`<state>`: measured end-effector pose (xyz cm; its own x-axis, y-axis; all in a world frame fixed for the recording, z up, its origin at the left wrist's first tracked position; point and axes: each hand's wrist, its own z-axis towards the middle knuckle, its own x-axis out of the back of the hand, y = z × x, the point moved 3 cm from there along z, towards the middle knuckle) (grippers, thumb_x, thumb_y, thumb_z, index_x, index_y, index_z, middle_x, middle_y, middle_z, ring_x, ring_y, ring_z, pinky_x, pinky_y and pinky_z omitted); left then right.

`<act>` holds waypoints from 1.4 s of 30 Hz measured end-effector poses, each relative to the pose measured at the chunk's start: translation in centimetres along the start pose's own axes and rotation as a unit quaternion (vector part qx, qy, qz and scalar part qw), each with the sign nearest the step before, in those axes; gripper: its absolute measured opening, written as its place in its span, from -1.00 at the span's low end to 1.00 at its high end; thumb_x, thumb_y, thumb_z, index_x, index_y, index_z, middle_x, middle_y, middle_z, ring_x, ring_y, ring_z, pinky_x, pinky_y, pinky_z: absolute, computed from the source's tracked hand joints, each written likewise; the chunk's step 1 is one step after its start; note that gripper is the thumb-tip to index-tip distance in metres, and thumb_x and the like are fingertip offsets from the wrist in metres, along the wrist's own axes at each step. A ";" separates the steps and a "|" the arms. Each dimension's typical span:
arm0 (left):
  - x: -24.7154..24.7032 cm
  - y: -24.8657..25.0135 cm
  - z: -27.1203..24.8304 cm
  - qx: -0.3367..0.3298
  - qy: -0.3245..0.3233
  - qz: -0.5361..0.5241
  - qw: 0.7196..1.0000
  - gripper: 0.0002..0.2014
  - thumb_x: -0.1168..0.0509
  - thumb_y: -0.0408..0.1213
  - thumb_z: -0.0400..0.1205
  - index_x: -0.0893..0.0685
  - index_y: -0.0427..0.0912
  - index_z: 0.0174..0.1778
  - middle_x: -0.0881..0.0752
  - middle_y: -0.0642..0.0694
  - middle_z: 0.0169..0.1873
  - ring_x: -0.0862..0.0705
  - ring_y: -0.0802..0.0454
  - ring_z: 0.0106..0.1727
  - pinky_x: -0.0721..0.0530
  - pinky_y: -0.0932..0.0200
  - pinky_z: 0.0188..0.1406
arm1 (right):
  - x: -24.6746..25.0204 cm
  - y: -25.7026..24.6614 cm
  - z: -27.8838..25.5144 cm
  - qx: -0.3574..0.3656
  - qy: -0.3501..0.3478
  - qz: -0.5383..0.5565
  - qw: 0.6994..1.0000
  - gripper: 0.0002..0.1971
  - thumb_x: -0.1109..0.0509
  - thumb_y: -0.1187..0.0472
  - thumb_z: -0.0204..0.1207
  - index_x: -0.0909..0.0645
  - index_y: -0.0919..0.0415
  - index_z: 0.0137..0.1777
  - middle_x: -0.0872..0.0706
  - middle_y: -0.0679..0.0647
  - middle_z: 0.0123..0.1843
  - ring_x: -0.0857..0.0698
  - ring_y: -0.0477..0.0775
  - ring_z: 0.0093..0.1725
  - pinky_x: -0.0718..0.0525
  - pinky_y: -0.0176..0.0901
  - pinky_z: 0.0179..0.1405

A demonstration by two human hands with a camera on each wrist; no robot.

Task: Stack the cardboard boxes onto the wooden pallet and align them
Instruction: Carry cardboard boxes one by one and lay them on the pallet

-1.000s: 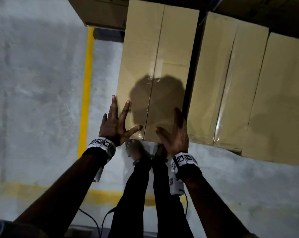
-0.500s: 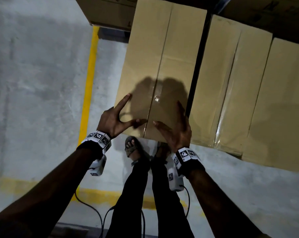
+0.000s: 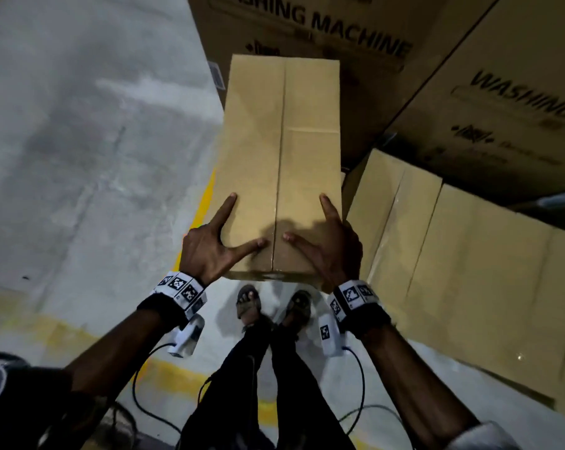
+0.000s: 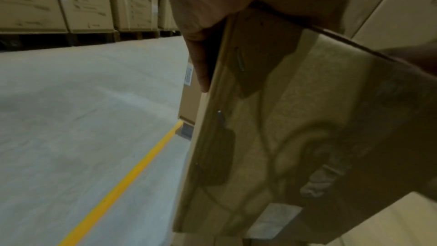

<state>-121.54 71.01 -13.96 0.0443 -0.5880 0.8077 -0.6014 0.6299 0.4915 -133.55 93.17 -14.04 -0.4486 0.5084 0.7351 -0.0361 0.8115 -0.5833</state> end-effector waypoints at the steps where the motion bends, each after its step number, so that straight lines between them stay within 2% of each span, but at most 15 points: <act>1: 1.8 1.0 -1.1 0.005 0.015 -0.003 1.000 0.08 -0.26 0.72 0.31 -0.13 0.45 0.76 -0.73 -0.04 -0.37 -0.79 -0.24 -0.13 -0.66 0.02 -0.14 | 1.5 -1.5 -0.6 0.014 0.004 -0.001 1.000 0.13 -0.43 -0.67 0.21 -0.11 -0.38 0.77 -0.69 0.13 0.45 -0.66 0.27 0.41 -0.63 0.07 0.32; 5: 9.2 3.6 -5.6 0.031 0.098 -0.021 0.994 0.06 -0.29 0.70 0.31 -0.17 0.45 0.75 -0.84 -0.16 -0.20 -0.81 -0.24 -0.08 -0.72 -0.02 -0.05 | 6.9 -8.0 -3.0 0.065 -0.017 0.022 0.998 0.11 -0.47 -0.65 0.19 -0.07 -0.50 0.74 -0.53 0.17 0.65 -0.49 0.33 0.62 -0.51 0.20 0.55; 8: 14.1 4.0 -8.7 0.058 0.161 -0.039 0.984 0.10 -0.21 0.77 0.25 -0.17 0.46 0.74 -0.85 -0.15 -0.16 -0.81 -0.22 -0.05 -0.74 -0.05 0.02 | 8.9 -13.2 -4.2 0.134 -0.015 0.011 0.991 0.13 -0.44 -0.69 0.16 -0.05 -0.50 0.74 -0.50 0.18 0.68 -0.45 0.30 0.65 -0.51 0.20 0.57; 12: 18.7 2.5 -11.7 0.086 0.245 -0.062 0.964 0.08 -0.30 0.69 0.29 -0.17 0.44 0.75 -0.84 -0.10 -0.17 -0.80 -0.17 -0.07 -0.70 -0.01 0.02 | 9.2 -19.7 -5.6 0.203 -0.028 0.006 0.979 0.12 -0.47 -0.67 0.15 -0.04 -0.55 0.72 -0.46 0.18 0.69 -0.39 0.34 0.67 -0.47 0.30 0.58; 17: 23.3 -2.2 -14.0 0.121 0.331 -0.100 0.930 0.11 -0.33 0.68 0.27 -0.17 0.42 0.75 -0.86 -0.14 -0.01 -0.80 -0.24 0.04 -0.72 -0.11 0.11 | 6.6 -28.5 -6.7 0.291 -0.044 -0.010 0.956 0.11 -0.54 -0.60 0.19 -0.05 -0.55 0.72 -0.48 0.07 0.69 -0.38 0.26 0.67 -0.35 0.17 0.58; 19: 25.5 -4.9 -14.4 0.134 0.359 -0.121 0.916 0.12 -0.34 0.68 0.26 -0.18 0.41 0.75 -0.86 -0.11 -0.05 -0.81 -0.20 0.00 -0.73 -0.08 0.11 | 4.6 -32.5 -7.1 0.320 -0.047 -0.020 0.946 0.12 -0.52 -0.63 0.18 -0.06 -0.55 0.72 -0.49 0.01 0.69 -0.39 0.23 0.68 -0.34 0.15 0.59; 22: 29.1 -9.8 -15.3 0.160 0.389 -0.126 0.899 0.13 -0.31 0.70 0.25 -0.18 0.41 0.76 -0.85 -0.11 -0.10 -0.81 -0.17 -0.04 -0.71 -0.02 0.07 | 0.8 -38.8 -8.2 0.364 -0.061 -0.033 0.929 0.11 -0.53 -0.62 0.18 -0.10 -0.50 0.73 -0.56 0.07 0.63 -0.47 0.22 0.62 -0.43 0.17 0.57; 25: 33.3 -15.5 -16.3 0.183 0.410 -0.126 0.884 0.13 -0.28 0.71 0.24 -0.17 0.42 0.76 -0.85 -0.14 -0.09 -0.81 -0.18 -0.05 -0.70 -0.02 0.08 | -3.8 -45.7 -10.0 0.403 -0.070 -0.039 0.912 0.11 -0.54 -0.60 0.18 -0.17 -0.44 0.74 -0.63 0.07 0.52 -0.59 0.15 0.52 -0.50 0.00 0.46; 30: 40.8 -26.0 -19.3 0.227 0.452 -0.124 0.854 0.14 -0.40 0.67 0.25 -0.16 0.43 0.76 -0.86 -0.14 -0.03 -0.82 -0.15 -0.02 -0.76 -0.06 0.16 | -12.8 -57.0 -14.3 0.464 -0.103 -0.014 0.880 0.11 -0.58 -0.58 0.15 -0.26 -0.38 0.73 -0.66 0.03 0.48 -0.63 0.10 0.47 -0.54 -0.02 0.41; 35: 46.9 -34.8 -23.4 0.277 0.498 -0.103 0.815 0.13 -0.43 0.61 0.28 -0.19 0.37 0.77 -0.82 -0.13 -0.15 -0.78 -0.10 -0.11 -0.72 0.08 0.04 | -21.3 -66.8 -19.0 0.523 -0.144 0.015 0.840 0.12 -0.59 -0.57 0.14 -0.29 -0.33 0.73 -0.62 -0.05 0.57 -0.62 0.02 0.51 -0.53 -0.04 0.47; 39: 50.3 -41.7 -26.4 0.330 0.527 -0.099 0.777 0.15 -0.40 0.64 0.26 -0.18 0.38 0.77 -0.79 -0.13 -0.22 -0.75 -0.07 -0.20 -0.69 0.09 0.01 | -28.3 -73.7 -22.9 0.567 -0.189 0.027 0.801 0.10 -0.63 -0.50 0.17 -0.33 -0.26 0.73 -0.64 -0.05 0.55 -0.63 0.00 0.49 -0.57 -0.03 0.48; 42: 52.0 -46.8 -28.6 0.385 0.535 -0.104 0.745 0.18 -0.43 0.65 0.22 -0.16 0.40 0.77 -0.80 -0.13 -0.20 -0.73 -0.04 -0.20 -0.64 0.13 0.01 | -33.9 -78.5 -25.8 0.601 -0.225 0.006 0.767 0.09 -0.63 -0.51 0.19 -0.33 -0.26 0.73 -0.68 -0.02 0.52 -0.66 0.05 0.47 -0.59 -0.01 0.45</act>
<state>-68.30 25.50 14.34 0.5627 0.3694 0.7396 -0.7539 -0.1376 0.6424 -92.47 19.69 15.74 -0.7085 0.1437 0.6909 -0.7052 -0.1807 -0.6856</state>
